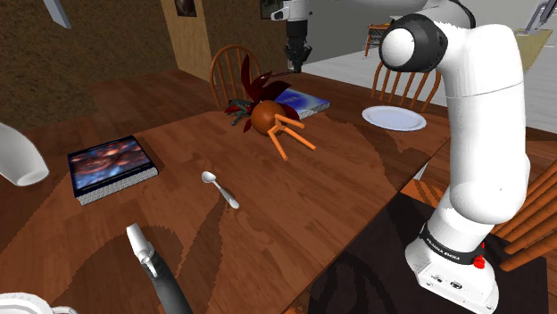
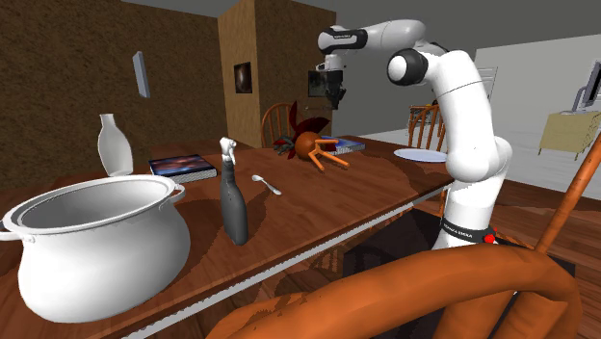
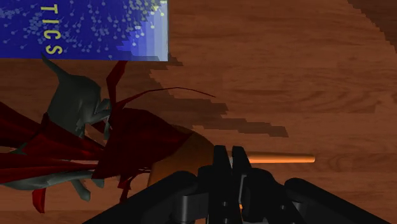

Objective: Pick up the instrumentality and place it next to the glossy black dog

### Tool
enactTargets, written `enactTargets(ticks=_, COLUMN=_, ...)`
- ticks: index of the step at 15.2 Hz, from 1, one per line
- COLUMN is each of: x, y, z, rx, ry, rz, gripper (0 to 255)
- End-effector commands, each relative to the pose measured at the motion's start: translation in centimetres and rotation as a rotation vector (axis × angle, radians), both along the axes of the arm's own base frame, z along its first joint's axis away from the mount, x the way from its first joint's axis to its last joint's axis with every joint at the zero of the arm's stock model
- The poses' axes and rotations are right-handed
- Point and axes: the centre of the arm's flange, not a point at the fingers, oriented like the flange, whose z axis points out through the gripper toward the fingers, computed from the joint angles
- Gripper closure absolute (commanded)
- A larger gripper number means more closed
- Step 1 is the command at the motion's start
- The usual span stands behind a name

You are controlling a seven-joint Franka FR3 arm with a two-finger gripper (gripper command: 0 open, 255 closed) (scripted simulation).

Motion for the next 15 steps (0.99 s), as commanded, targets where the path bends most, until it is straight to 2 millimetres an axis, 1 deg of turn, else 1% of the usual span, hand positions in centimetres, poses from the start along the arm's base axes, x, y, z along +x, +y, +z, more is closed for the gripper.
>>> enactTargets(ticks=1, x=0.1, y=-0.2, z=-1.0, rx=0.0, ry=-0.001, rz=0.001, gripper=255)
enactTargets(ticks=15, x=0.1, y=-0.2, z=-8.4, rx=0.0, ry=-0.001, rz=0.001, gripper=255)
